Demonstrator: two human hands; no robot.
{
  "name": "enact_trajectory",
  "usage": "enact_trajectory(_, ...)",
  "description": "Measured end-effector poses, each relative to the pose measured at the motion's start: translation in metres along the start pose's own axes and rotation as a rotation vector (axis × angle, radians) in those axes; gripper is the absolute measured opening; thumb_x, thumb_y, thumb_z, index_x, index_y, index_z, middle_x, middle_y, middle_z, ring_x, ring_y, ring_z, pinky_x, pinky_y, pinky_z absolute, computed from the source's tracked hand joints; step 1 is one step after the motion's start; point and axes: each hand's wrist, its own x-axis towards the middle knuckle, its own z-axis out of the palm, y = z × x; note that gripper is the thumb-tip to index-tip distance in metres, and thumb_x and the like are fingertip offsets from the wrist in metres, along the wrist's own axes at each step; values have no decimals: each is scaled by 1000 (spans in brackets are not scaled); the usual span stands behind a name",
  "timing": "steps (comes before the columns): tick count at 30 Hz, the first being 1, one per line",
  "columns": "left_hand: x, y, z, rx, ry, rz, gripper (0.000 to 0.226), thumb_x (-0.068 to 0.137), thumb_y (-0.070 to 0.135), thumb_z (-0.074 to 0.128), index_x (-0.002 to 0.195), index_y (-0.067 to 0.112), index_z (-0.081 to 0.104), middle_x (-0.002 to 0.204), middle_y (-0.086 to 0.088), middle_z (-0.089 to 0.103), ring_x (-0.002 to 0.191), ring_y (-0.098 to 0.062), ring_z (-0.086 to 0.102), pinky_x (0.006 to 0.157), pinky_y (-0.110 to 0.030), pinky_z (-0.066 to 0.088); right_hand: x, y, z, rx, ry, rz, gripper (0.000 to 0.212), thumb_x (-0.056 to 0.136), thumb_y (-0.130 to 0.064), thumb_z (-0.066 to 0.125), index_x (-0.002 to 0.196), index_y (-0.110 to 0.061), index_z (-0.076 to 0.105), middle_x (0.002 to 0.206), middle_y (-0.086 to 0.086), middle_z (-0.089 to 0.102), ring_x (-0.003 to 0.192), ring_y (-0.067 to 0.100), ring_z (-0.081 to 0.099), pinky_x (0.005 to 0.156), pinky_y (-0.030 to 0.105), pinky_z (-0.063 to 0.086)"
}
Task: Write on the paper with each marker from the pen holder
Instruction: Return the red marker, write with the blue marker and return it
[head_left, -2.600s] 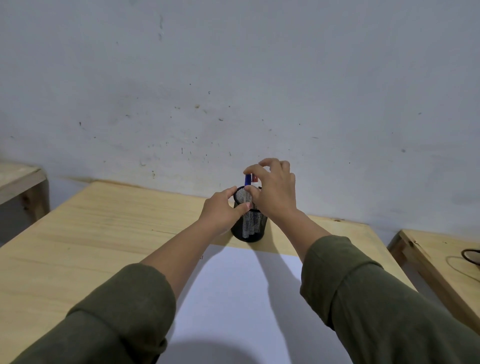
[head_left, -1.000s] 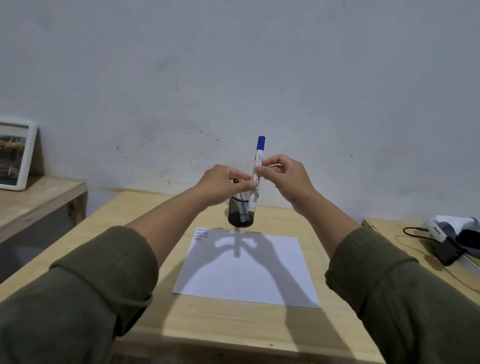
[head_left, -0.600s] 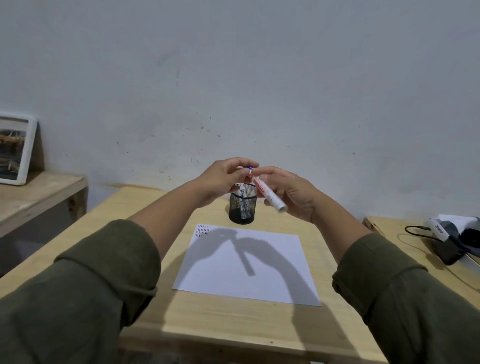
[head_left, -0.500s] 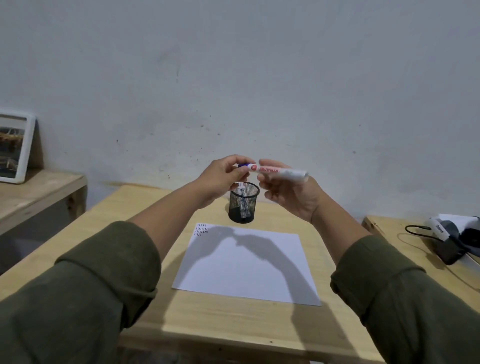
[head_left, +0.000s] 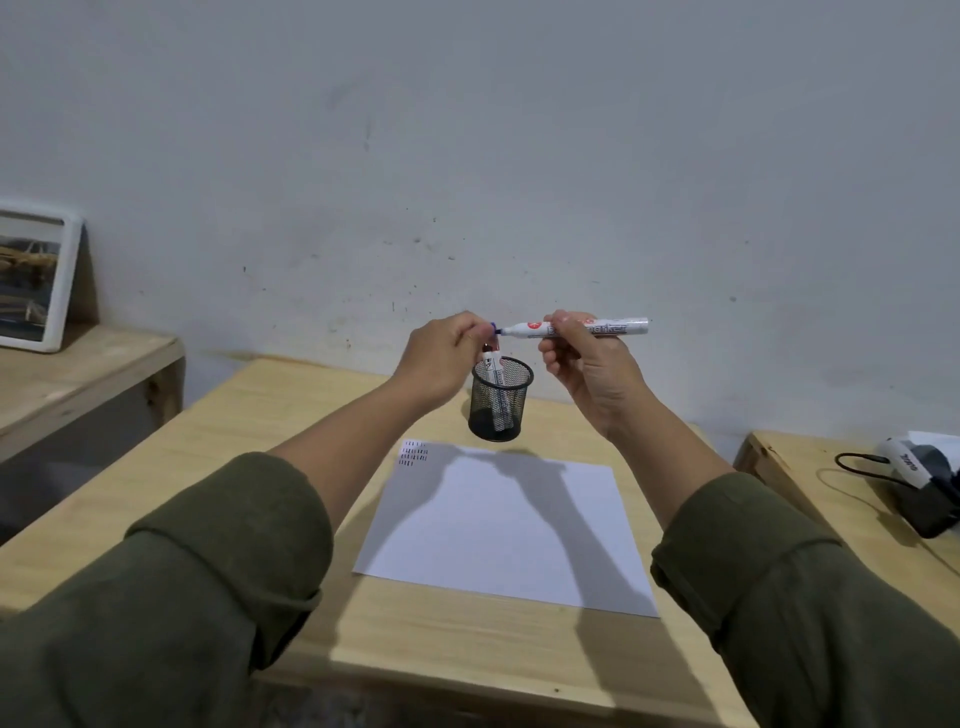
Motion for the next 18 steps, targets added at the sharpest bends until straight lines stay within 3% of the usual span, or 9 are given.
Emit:
enact_trajectory(4, 1, -33, -24, -150, 68, -147, 22, 94, 27, 45, 92, 18, 65, 73, 6, 58, 72, -10, 54, 71, -26, 40, -2, 1, -11, 50, 57, 10, 14, 91, -12, 56, 79, -11, 62, 61, 2, 63, 53, 9, 55, 51, 16, 46)
enact_trajectory(7, -8, -63, -35, -60, 109, -218, 19, 90, 30, 54, 98, 23, 69, 92, 6, 65, 93, -14, 57, 83, -25, 40, -5, 12, -12, 46, 59, 73, 12, 90, -11, 56, 82, -10, 63, 58, 2, 63, 52, 10, 55, 49, 16, 45)
enact_trajectory(9, -21, -81, -37, -13, 140, -263, 20, 87, 28, 59, 102, 20, 70, 97, 5, 66, 94, -12, 56, 83, -21, 38, -8, 26, -6, 27, 38, 119, 11, 90, -12, 56, 85, -11, 65, 61, 3, 64, 53, 11, 55, 49, 17, 44)
enact_trajectory(14, -48, -122, -34, 1, 170, -393, 18, 79, 16, 68, 96, 18, 65, 76, 3, 57, 76, -17, 55, 61, -17, 40, -14, 65, 13, -3, -9, 224, 11, 91, -14, 55, 87, -9, 64, 64, 4, 62, 53, 10, 56, 49, 17, 43)
enact_trajectory(18, -51, -138, -31, -25, 227, -436, 13, 77, 2, 62, 84, 12, 65, 67, 2, 50, 58, -10, 48, 43, -2, 37, -12, 91, 23, -4, 11, 289, 10, 90, -14, 57, 90, -7, 64, 64, 4, 64, 51, 9, 58, 48, 16, 45)
